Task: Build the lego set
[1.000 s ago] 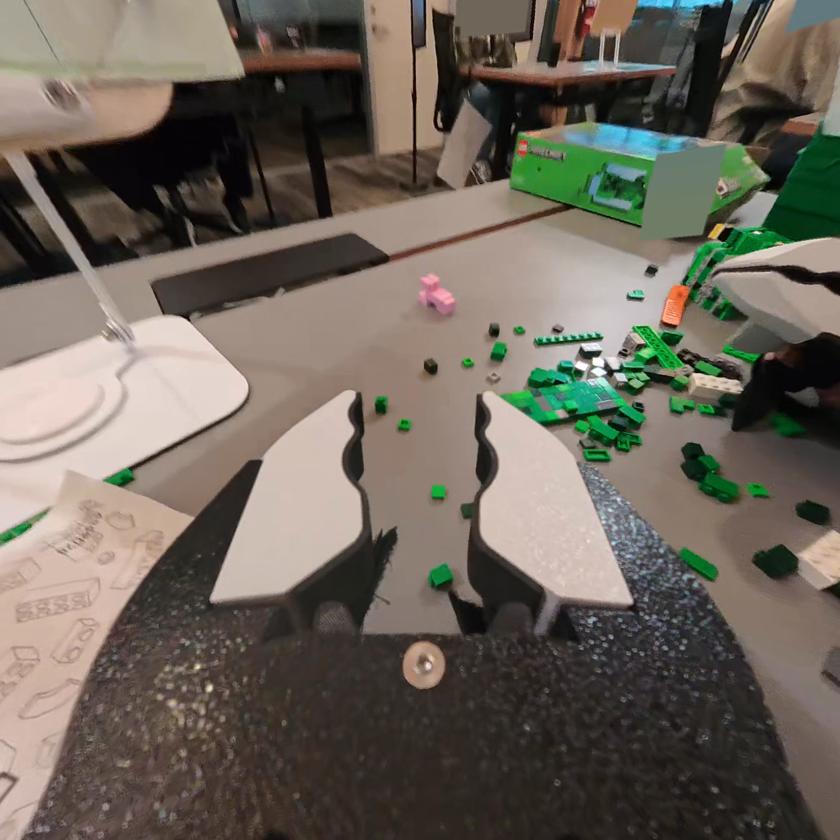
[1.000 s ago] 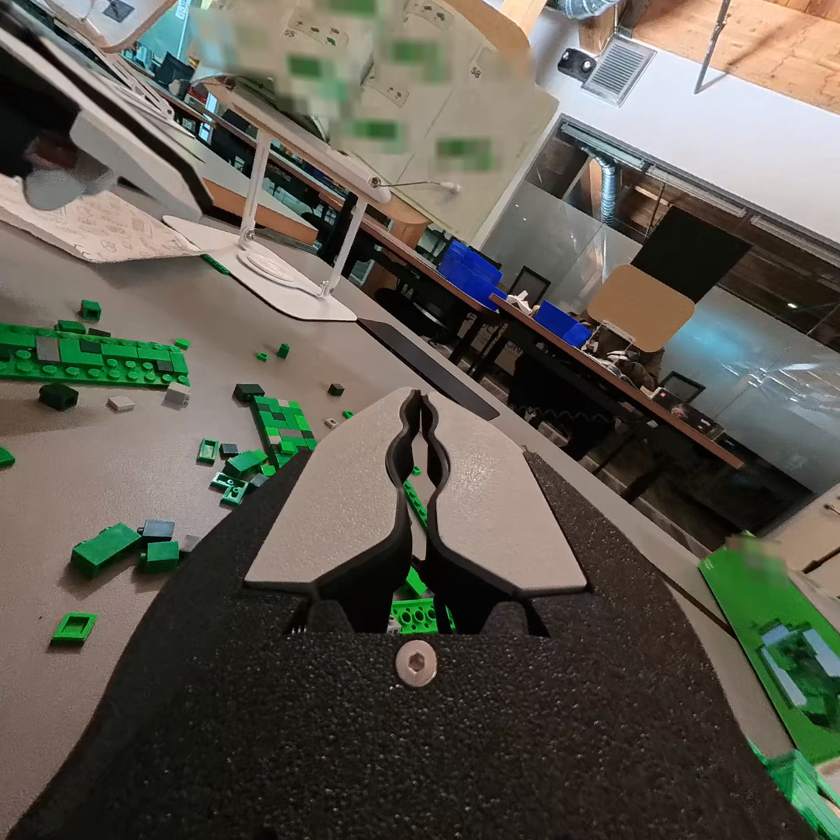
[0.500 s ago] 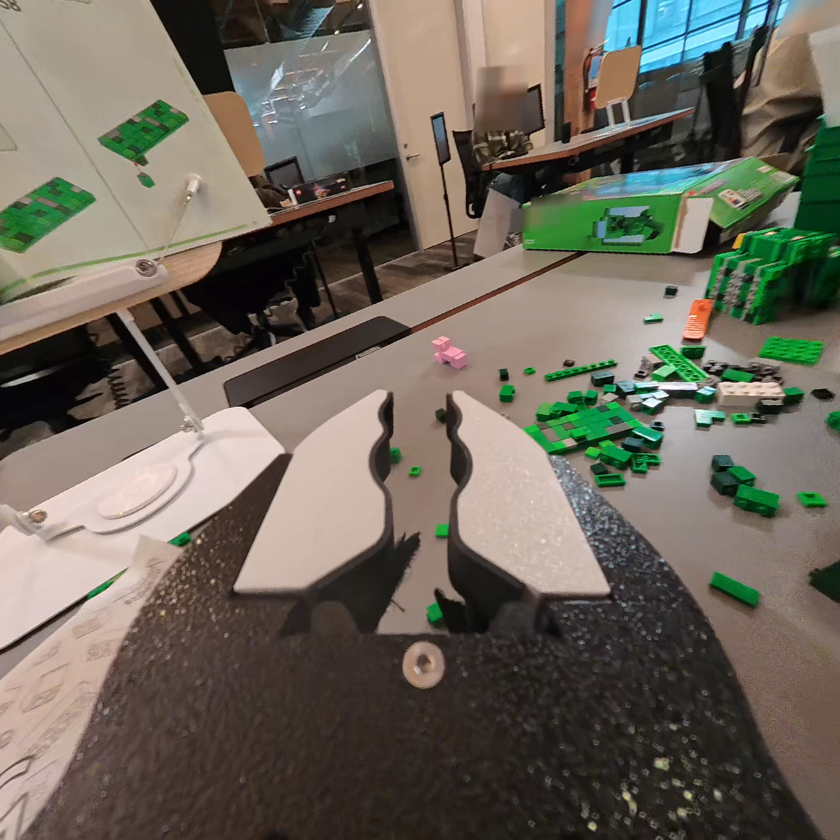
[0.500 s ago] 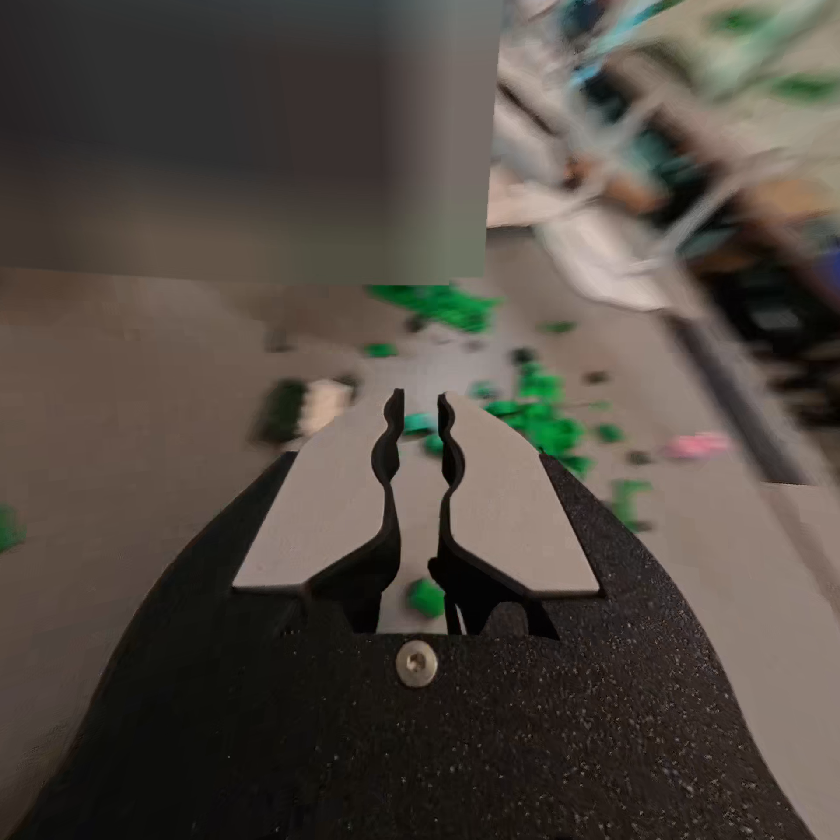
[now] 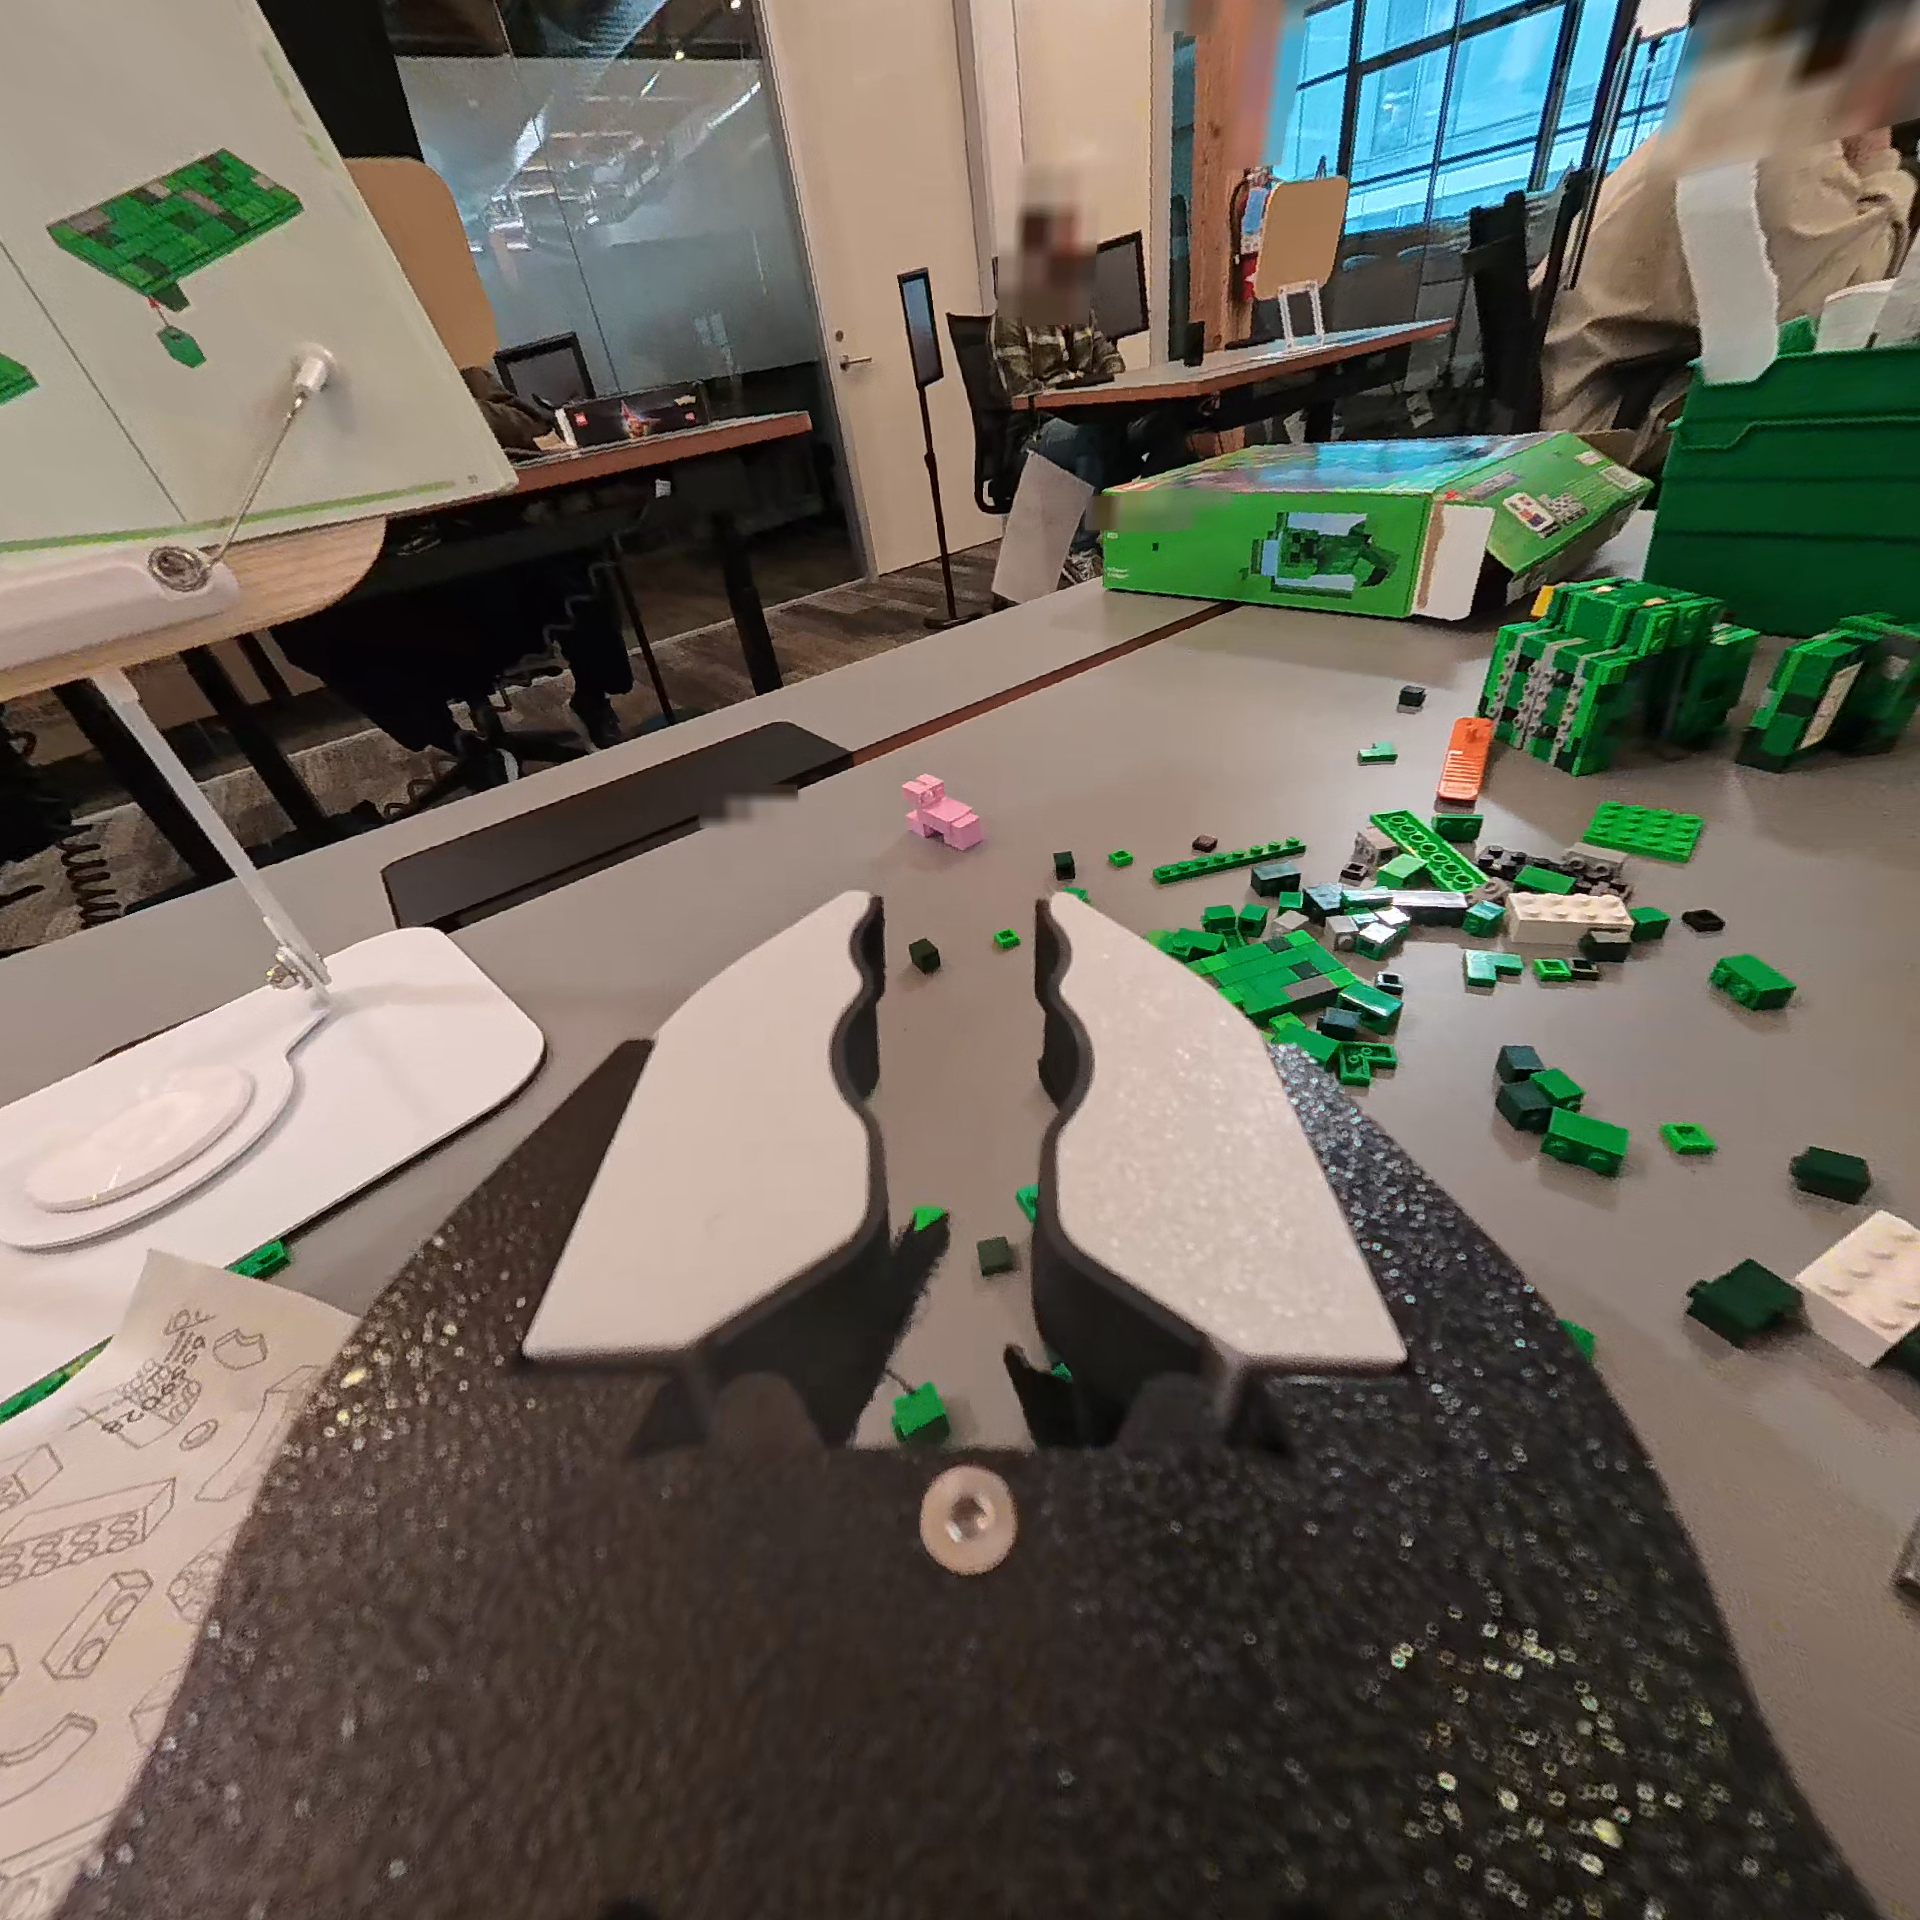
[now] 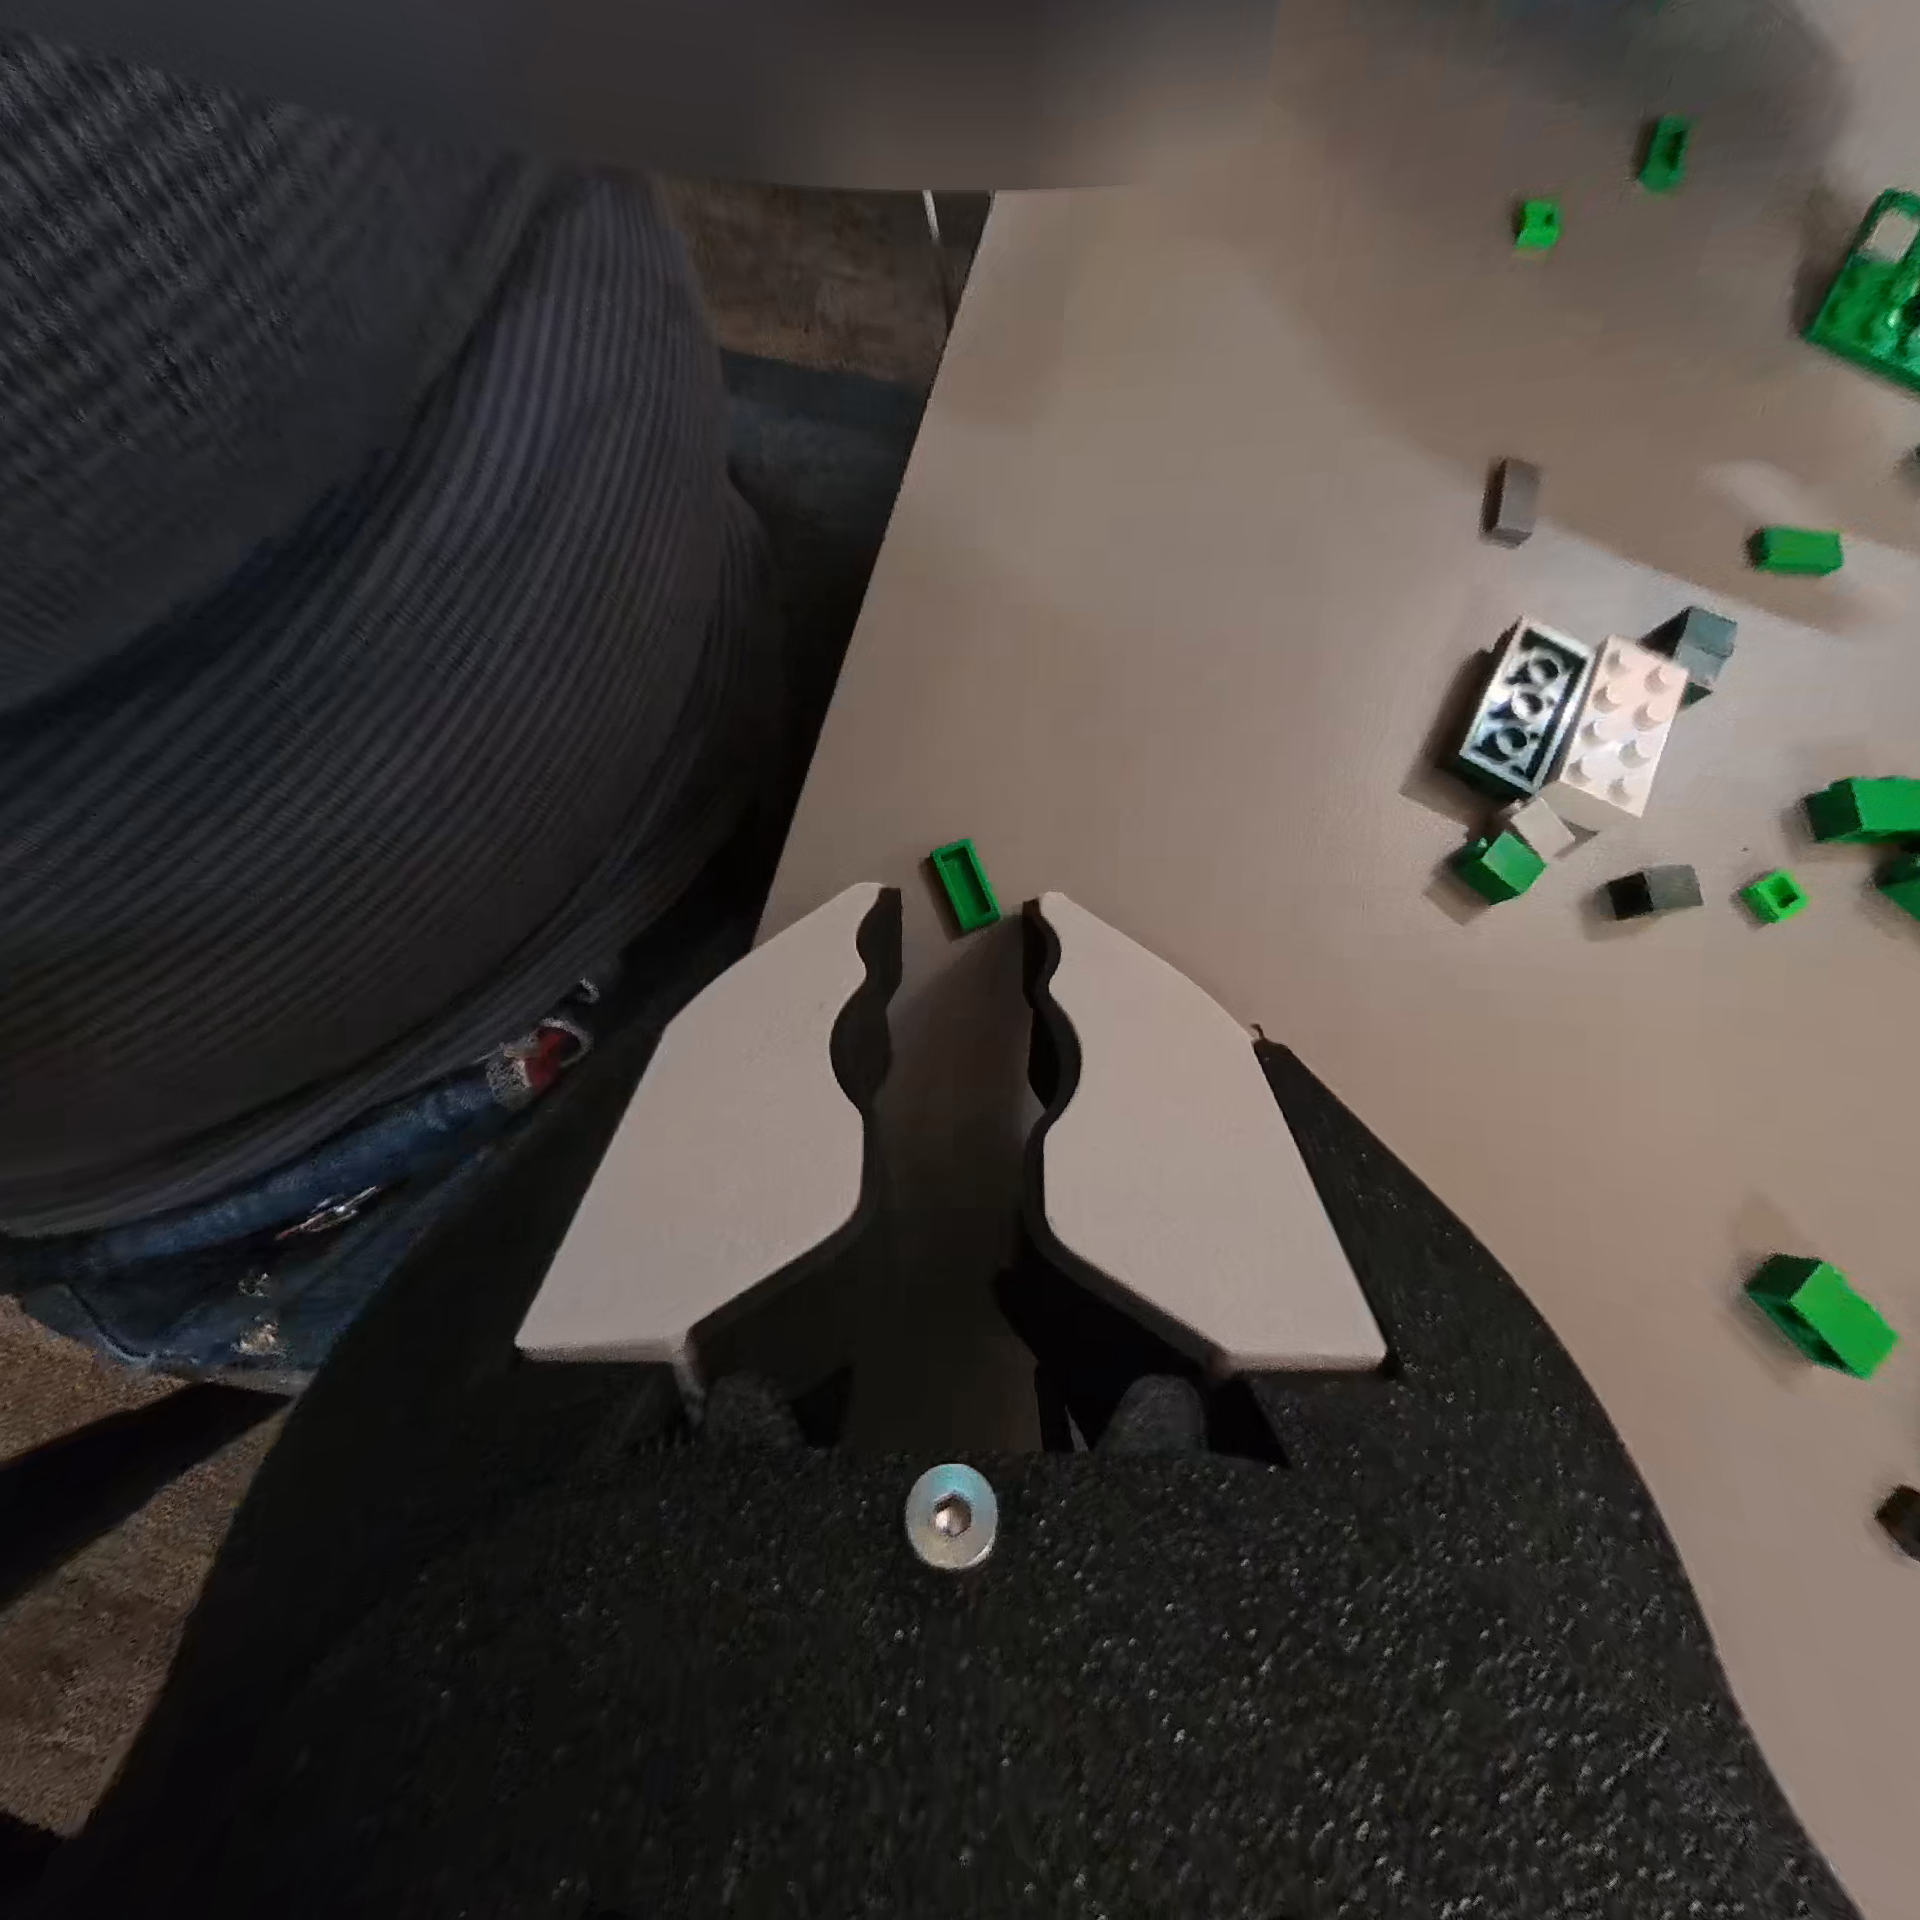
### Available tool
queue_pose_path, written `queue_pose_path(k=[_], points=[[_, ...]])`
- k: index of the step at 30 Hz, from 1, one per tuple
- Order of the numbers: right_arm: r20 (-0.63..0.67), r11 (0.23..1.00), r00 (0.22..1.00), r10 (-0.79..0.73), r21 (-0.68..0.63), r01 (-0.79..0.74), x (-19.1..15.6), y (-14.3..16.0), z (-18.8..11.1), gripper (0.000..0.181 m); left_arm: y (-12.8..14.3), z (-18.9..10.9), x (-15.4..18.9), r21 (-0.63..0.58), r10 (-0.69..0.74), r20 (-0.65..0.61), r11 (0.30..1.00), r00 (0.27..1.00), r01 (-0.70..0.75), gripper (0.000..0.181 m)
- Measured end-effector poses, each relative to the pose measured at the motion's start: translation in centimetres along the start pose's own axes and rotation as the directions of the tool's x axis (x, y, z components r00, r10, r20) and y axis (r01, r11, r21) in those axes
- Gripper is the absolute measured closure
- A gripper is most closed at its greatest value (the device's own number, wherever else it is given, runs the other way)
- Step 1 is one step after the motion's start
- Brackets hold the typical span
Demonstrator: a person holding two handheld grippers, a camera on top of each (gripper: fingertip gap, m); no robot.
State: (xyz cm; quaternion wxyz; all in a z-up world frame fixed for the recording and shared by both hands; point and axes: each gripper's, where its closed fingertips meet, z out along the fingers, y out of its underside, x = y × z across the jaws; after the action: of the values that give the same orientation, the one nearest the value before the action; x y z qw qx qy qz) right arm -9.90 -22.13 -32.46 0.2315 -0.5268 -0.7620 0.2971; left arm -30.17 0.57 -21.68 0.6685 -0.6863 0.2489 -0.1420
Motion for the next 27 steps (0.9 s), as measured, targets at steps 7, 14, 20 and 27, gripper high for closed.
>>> queue_pose_path(k=[7, 14, 20, 27], points=[[0.001, 0.999, 0.999, 0.043, 0.006, -0.043, 1.6, 0.3, -0.7, 0.174, 0.9, 0.2, 0.1, -0.029, -0.030, -0.031, 0.999, 0.999, 0.029, 0.154], [-0.349, 0.985, 0.921, 0.172, 0.032, -0.171, 11.6, 2.3, -2.2, 0.174, 1.9, 0.8, 0.9, -0.080, -0.028, -0.083, 0.997, 0.996, 0.021, 0.155], [-0.344, 0.974, 0.911, 0.227, 0.096, -0.206, 14.0, 1.1, -3.6, 0.157, 2.8, 1.2, 0.4, -0.117, -0.021, -0.063, 0.993, 0.998, 0.013, 0.155], [-0.422, 0.978, 0.889, 0.179, -0.023, -0.208, 23.5, -1.9, -1.9, 0.146, 2.8, 1.3, -0.1, -0.112, -0.044, -0.049, 0.993, 0.998, 0.039, 0.155]])
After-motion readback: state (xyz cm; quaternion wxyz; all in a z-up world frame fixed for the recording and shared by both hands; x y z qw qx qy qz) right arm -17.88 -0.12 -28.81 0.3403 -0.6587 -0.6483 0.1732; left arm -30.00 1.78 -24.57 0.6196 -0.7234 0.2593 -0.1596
